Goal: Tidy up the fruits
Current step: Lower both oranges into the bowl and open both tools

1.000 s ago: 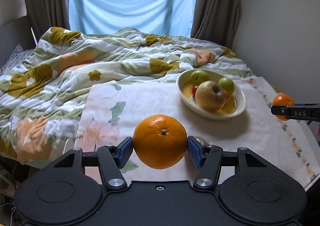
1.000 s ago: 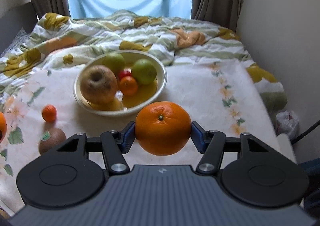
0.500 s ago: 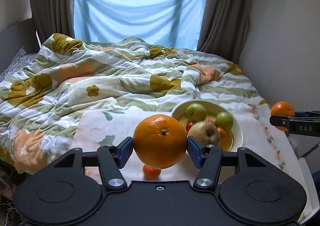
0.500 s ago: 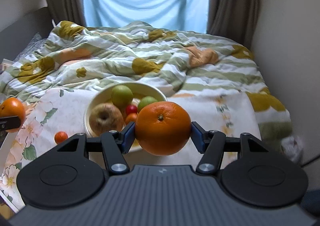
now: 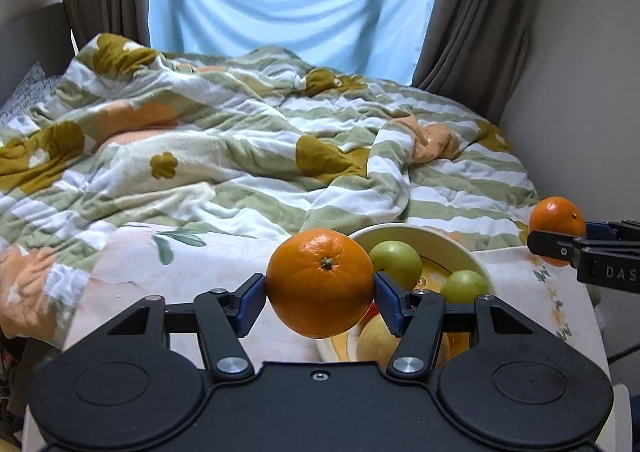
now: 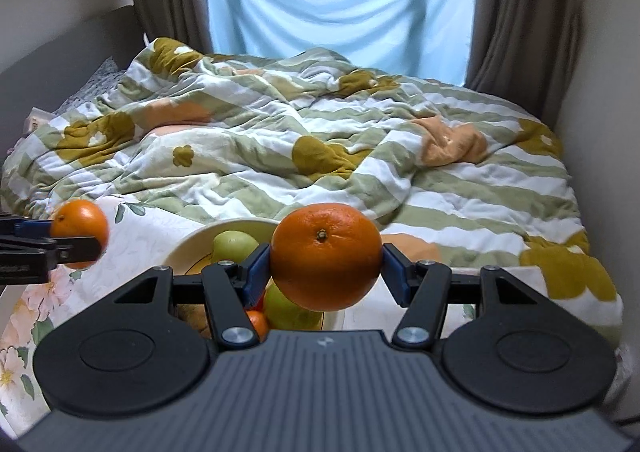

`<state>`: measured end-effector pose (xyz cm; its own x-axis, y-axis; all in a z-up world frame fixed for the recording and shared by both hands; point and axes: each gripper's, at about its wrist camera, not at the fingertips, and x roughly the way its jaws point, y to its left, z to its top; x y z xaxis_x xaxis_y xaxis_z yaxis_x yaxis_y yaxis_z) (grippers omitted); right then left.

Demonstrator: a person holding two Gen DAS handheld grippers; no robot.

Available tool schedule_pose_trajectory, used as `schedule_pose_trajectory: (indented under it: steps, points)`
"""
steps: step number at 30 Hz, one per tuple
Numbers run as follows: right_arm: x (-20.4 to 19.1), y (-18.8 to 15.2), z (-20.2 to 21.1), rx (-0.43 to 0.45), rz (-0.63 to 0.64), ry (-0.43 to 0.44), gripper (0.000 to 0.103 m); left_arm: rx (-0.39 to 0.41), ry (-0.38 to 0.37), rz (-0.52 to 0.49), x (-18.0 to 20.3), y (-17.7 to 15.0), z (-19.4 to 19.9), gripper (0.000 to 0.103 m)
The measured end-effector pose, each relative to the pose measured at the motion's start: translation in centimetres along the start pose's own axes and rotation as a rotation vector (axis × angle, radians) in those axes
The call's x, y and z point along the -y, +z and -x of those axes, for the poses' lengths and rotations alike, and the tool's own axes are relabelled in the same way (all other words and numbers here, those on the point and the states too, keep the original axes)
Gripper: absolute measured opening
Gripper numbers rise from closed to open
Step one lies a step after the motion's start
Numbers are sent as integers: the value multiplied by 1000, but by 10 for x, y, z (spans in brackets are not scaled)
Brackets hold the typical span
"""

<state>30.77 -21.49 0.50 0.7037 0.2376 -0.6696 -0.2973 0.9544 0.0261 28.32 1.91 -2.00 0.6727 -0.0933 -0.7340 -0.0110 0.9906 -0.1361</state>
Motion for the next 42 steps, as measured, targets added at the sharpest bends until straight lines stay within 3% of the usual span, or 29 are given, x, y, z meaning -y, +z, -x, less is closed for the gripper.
schedule_pose_trajectory:
  steps: [9, 20, 21, 23, 24, 42]
  points:
    - [17, 6, -41, -48, 18, 47, 74, -58, 5, 25, 16, 5, -48, 63]
    - [24, 8, -65, -72, 32, 83, 74, -87, 19, -8, 24, 4, -68, 64]
    - [23, 9, -67, -73, 32, 86, 74, -85, 19, -11, 25, 4, -68, 67]
    - [22, 10, -69, -73, 32, 91, 74, -62, 22, -17, 26, 5, -64, 95]
    - [21, 11, -69, -74, 33, 94, 74, -45, 28, -20, 26, 7, -60, 99]
    - [-5, 21, -100, -127, -3, 161, 74, -32, 135, 17, -1, 2, -32, 100]
